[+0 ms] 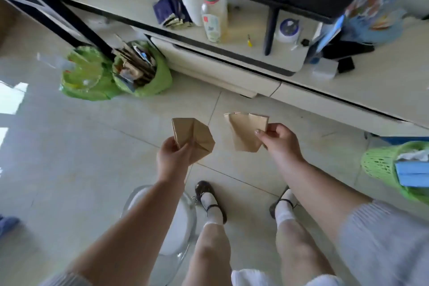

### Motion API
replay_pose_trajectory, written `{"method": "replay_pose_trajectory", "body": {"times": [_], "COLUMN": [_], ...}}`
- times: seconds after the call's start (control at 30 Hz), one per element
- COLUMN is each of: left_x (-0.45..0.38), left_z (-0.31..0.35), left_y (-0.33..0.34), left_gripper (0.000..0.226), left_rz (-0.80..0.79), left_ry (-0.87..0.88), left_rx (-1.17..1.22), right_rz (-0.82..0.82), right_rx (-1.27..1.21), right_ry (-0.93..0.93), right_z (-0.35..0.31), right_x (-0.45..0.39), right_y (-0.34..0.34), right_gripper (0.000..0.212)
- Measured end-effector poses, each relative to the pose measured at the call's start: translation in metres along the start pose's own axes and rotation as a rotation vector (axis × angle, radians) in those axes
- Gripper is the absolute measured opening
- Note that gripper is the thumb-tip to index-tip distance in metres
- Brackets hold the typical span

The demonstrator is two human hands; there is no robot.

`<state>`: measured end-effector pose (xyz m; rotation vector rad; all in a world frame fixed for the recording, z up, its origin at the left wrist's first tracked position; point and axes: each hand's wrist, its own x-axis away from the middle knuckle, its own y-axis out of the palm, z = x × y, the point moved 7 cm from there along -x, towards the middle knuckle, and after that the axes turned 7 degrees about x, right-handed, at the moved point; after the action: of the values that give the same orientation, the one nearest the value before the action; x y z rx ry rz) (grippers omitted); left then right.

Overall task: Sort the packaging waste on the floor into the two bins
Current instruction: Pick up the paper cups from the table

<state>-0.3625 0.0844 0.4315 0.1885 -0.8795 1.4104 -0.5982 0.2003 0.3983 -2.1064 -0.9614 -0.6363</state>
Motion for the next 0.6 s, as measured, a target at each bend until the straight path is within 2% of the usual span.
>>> {"method": "replay_pose_trajectory", "body": {"times": [0.1,0.3,0.47,0.6], "left_x": [-0.031,-0.084,-0.131,-0.169], "left_z": [0.004,0.001,-0.008,0.006], "left_y": [-0.069,-0.165,-0.191,-0.186], "left_gripper": [0.005,0.018,0.012,0.019], "left_rz": [0.047,0.159,0.197,0.194], "left_ry": [-0.016,-0.078,-0.173,-0.218], "left_rx": [0.094,0.227,0.36,0.466], "right_rz": [-0.061,-0.131,-0.135,-0.164], "right_rx": [0.062,0.134,0.169,0.211], "right_ry": [-0.038,-0.085,-0.06,-0.04], "right_z": [-0.036,-0.095,-0.126,-0.159], "right_x": [0.02,0.035,0.008,-0.024], "right_y": [0.068,0.154,0.189,0.211], "right_gripper": [0.012,0.014,0.018,0.014]}}
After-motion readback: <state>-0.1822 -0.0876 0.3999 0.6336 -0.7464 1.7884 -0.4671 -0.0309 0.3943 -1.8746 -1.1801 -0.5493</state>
